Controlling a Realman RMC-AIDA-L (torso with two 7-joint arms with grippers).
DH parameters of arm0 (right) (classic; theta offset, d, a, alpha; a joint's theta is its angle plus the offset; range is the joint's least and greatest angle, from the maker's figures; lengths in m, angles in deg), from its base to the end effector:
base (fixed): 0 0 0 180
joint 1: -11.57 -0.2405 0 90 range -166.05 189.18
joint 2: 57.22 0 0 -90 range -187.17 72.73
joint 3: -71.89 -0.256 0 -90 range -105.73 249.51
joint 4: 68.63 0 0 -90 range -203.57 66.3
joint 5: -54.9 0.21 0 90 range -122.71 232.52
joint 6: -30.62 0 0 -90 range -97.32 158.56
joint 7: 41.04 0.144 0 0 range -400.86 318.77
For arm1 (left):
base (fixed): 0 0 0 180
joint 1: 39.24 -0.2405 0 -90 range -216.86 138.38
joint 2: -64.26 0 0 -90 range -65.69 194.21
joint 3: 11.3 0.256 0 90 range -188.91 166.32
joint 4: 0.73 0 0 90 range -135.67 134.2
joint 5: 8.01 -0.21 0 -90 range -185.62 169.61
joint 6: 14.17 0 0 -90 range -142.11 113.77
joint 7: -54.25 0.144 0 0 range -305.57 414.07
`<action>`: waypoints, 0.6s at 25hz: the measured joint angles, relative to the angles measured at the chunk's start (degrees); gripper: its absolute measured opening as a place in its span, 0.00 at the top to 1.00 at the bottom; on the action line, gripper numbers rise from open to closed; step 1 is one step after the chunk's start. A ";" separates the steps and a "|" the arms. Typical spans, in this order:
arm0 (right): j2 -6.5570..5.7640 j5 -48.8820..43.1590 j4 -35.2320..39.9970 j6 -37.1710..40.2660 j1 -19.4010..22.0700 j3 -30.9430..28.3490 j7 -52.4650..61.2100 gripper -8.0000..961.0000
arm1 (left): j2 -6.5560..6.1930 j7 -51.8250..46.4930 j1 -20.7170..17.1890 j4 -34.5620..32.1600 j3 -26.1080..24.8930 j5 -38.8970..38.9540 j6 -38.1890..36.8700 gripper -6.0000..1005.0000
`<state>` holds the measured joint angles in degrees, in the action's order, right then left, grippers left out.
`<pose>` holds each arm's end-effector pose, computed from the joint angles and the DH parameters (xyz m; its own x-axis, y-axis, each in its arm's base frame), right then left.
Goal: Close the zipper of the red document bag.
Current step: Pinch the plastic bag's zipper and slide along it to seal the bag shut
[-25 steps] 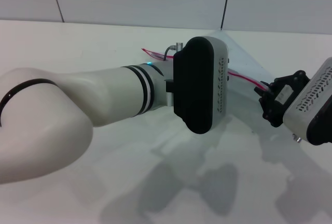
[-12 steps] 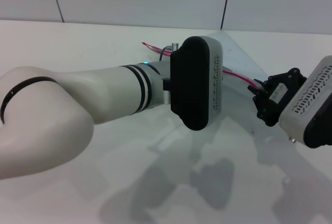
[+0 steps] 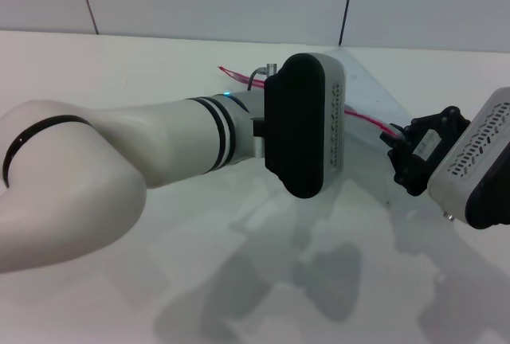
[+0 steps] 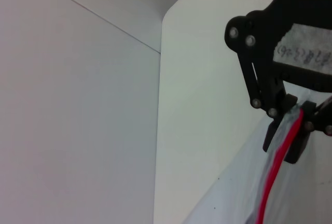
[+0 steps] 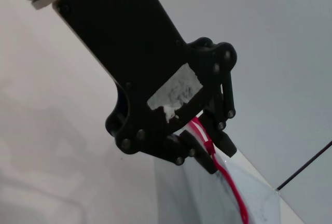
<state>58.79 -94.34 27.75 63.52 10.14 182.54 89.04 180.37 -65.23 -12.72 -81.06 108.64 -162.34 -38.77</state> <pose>0.1811 0.3052 -0.0252 0.9970 -0.0770 0.0104 -0.0445 -0.6756 -0.7359 -0.1006 0.3524 -0.0876 0.8547 -0.4335 -0.2855 -0.5116 -0.6107 -0.6044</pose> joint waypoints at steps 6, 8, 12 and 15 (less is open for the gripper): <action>0.00 0.01 -0.19 -0.03 -0.17 -0.12 -0.01 0.88 | 0.00 -0.06 0.16 -0.07 -0.12 0.00 0.00 0.86; 0.00 0.01 -0.20 -0.09 -0.19 -0.15 -0.01 0.87 | 0.01 -0.14 0.21 -0.08 -0.29 0.00 0.00 0.89; 0.01 0.02 -0.23 -0.31 -0.16 -0.19 -0.01 0.87 | 0.08 -0.63 0.30 -0.06 -0.71 0.00 0.00 0.92; 0.01 0.02 -0.24 -0.33 -0.03 -0.34 -0.01 0.87 | 0.09 -0.65 0.30 -0.05 -1.18 0.00 -0.01 0.92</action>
<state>58.80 -94.32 27.51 63.19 10.11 182.21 89.03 180.46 -65.88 -12.41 -81.11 107.46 -162.34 -38.78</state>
